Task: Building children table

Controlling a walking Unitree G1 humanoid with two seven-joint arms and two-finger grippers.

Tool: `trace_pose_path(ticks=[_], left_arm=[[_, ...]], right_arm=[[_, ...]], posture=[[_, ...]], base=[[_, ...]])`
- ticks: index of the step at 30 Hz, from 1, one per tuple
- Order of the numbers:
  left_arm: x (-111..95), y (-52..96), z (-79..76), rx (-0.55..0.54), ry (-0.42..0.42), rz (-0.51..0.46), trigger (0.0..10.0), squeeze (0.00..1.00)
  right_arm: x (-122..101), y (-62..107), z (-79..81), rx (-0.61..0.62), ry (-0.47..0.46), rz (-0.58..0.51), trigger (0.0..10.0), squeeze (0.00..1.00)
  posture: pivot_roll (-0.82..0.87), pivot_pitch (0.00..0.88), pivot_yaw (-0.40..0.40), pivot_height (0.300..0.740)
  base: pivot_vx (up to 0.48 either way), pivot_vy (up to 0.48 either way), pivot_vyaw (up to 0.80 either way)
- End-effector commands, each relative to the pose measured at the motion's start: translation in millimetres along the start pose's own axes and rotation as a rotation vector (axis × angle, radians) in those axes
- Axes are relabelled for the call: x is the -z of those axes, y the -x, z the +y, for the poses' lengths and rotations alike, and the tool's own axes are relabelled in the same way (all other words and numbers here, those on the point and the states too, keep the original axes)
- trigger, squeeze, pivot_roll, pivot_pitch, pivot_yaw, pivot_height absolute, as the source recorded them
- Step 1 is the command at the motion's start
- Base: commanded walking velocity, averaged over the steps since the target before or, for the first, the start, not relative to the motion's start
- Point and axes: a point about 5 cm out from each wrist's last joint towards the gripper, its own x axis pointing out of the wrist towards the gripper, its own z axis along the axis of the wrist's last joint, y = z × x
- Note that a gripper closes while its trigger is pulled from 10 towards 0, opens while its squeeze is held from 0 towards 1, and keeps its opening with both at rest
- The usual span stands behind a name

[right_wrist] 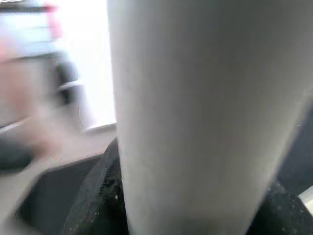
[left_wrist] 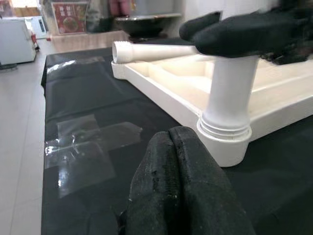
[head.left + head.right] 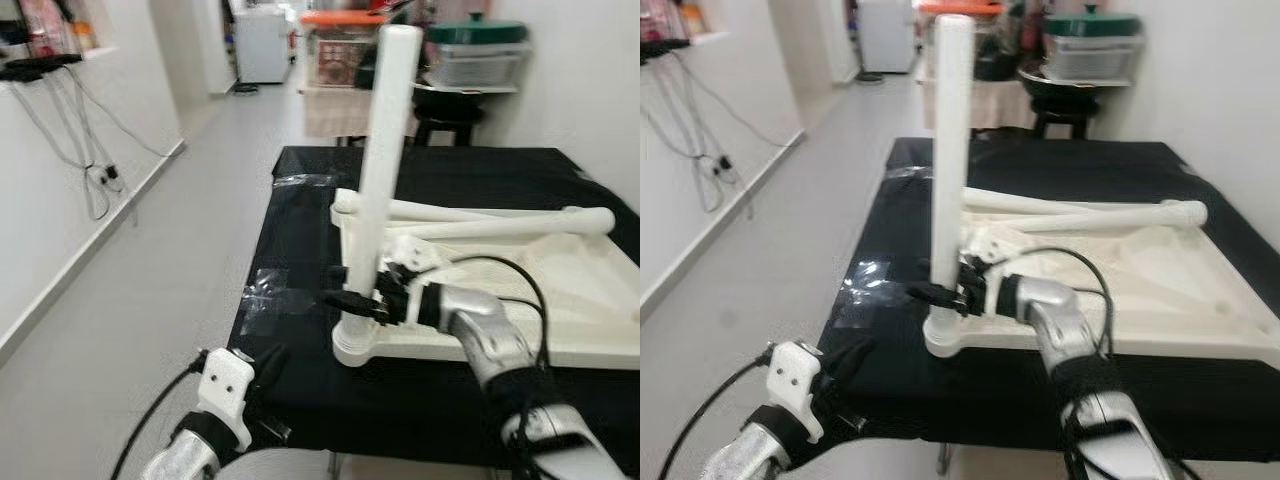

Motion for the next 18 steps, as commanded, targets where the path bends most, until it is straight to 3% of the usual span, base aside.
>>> trace_pose_path(ticks=[1,2,3,4,5,6,7,9,12,15,16,17,18], left_arm=[[-1,0.0,1.7,0.013,0.004,0.006,10.0,0.00],[-3,-1.7,2.0,0.018,0.004,0.004,10.0,0.00],[-3,-1.7,2.0,0.018,0.004,0.004,10.0,0.00],[-3,-3.4,2.5,0.023,0.005,0.004,10.0,0.00],[-3,-5.2,2.7,0.027,0.007,0.003,10.0,0.00],[-2,-7.0,1.9,0.039,0.007,0.005,10.0,0.00],[-2,-7.0,1.9,0.039,0.007,0.005,10.0,0.00],[-1,-8.2,1.2,0.051,0.007,0.008,10.0,0.00],[0,-8.0,2.1,0.041,0.005,0.008,10.0,0.00],[1,-7.8,2.9,0.032,0.007,0.008,10.0,0.00],[2,-8.0,3.5,0.027,0.008,0.009,10.0,0.00],[2,-8.4,3.7,0.027,0.011,0.011,10.0,0.00],[2,-8.4,3.7,0.027,0.011,0.011,10.0,0.00]], right_arm=[[22,16.3,-8.8,0.376,0.006,0.159,0.0,0.00],[37,22.7,14.7,0.536,-0.121,0.180,0.0,0.00],[37,22.7,14.7,0.536,-0.121,0.180,0.0,0.00],[46,32.1,30.8,0.641,-0.169,0.218,0.0,0.00],[50,37.8,38.6,0.660,-0.190,0.240,0.0,0.00],[49,44.2,28.4,0.709,-0.164,0.249,0.0,0.00],[49,44.2,28.4,0.709,-0.164,0.249,0.0,0.00],[40,48.1,7.2,0.747,-0.118,0.240,0.0,0.00],[32,45.8,-0.4,0.744,-0.101,0.223,0.0,0.00],[31,42.4,2.2,0.724,-0.108,0.230,0.0,0.00],[29,35.9,7.0,0.675,-0.097,0.229,2.0,0.00],[27,28.3,13.9,0.616,-0.106,0.221,10.0,0.00],[27,28.3,13.9,0.616,-0.106,0.221,10.0,0.00]], posture=[[0.01,0.000,-0.017,0.740],[0.00,0.000,-0.010,0.740],[0.00,0.000,-0.010,0.740],[-0.01,0.000,0.006,0.740],[-0.01,0.000,0.006,0.740],[-0.01,0.000,-0.001,0.740],[-0.01,0.000,-0.001,0.740],[0.00,0.000,-0.011,0.740],[0.01,0.000,-0.014,0.740],[0.01,0.000,-0.012,0.740],[0.01,0.000,-0.014,0.740],[0.01,0.000,-0.011,0.740],[0.01,0.000,-0.011,0.740]], base=[[0.000,0.000,0.00],[0.000,0.000,0.00],[0.000,0.000,0.00],[0.000,0.000,0.00],[0.000,0.000,0.00],[0.000,0.000,0.00],[0.000,0.000,0.00],[0.000,0.000,0.00],[0.000,0.000,0.00],[0.000,0.000,0.00],[0.000,0.000,0.00],[0.000,0.000,0.00],[0.000,0.000,0.00]])
